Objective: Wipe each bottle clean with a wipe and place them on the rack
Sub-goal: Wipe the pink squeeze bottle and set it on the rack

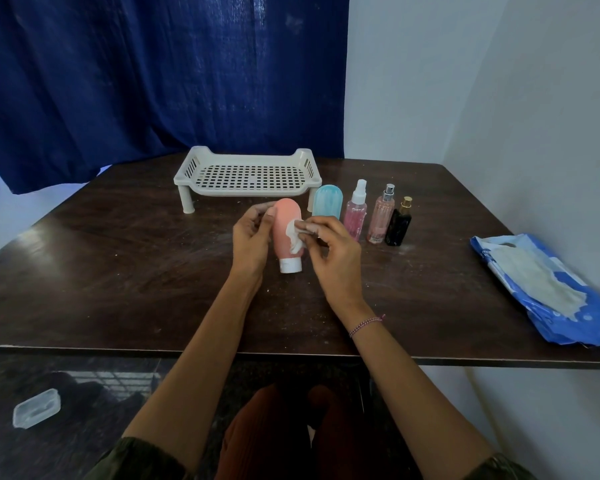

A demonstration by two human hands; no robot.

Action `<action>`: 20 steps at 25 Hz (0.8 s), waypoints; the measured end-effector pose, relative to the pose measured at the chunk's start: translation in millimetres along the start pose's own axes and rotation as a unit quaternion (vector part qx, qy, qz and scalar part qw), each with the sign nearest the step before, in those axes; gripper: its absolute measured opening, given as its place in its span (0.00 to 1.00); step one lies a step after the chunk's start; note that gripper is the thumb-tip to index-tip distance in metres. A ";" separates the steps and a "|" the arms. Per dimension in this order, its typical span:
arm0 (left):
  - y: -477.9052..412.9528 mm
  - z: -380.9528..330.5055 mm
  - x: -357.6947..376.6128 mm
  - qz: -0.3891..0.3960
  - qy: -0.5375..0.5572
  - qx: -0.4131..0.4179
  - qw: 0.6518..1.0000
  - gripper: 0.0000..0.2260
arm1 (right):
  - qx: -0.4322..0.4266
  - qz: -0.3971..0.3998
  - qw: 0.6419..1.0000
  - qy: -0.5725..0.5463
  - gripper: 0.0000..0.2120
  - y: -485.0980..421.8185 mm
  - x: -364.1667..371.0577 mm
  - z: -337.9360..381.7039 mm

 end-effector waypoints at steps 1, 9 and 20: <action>0.6 -0.7 -1.2 -0.004 -0.011 0.005 1.000 0.07 | 0.004 -0.003 1.000 0.002 0.11 -0.4 -0.8 -1.4; 8.2 -8.5 4.3 0.036 -0.039 0.048 0.997 0.16 | -0.008 0.008 1.000 -0.002 0.10 -0.5 0.5 -1.9; 7.3 -3.6 12.9 0.116 0.078 -0.015 0.990 0.14 | 0.012 0.029 0.999 -0.022 0.09 1.3 4.5 -1.1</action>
Point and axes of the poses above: each hand's wrist, its own y-axis away from the middle knuckle, its own x-axis out of the palm, z = x × y, the point moved 3 cm from there along -y, towards the middle knuckle, and after that the axes turned 6 degrees about -y, right-handed, at the moved point
